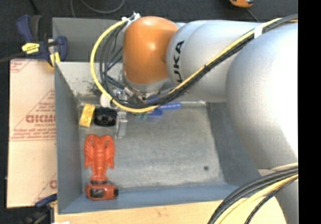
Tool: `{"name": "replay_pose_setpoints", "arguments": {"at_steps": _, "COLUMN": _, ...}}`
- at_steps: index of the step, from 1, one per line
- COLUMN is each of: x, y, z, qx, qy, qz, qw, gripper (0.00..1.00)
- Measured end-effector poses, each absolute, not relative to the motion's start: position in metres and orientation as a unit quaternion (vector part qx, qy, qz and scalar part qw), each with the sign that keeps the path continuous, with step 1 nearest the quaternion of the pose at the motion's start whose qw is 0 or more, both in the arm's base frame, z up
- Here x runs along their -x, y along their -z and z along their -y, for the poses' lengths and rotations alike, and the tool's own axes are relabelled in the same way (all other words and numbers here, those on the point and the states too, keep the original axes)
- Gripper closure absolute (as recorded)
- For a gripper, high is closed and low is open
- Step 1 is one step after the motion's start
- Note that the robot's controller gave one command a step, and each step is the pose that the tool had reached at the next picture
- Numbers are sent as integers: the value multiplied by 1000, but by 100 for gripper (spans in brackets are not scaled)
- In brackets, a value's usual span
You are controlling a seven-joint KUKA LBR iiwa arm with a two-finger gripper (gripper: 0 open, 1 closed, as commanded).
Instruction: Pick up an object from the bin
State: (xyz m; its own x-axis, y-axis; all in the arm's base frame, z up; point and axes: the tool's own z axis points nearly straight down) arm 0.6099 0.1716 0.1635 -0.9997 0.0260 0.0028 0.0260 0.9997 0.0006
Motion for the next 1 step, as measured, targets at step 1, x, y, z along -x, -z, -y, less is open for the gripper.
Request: {"name": "replay_pose_setpoints", "arguments": {"at_steps": 1, "x": -620, "y": -151, "z": -165, "qx": -38, "qy": 0, "qz": 999, "qw": -2, "gripper": 0}}
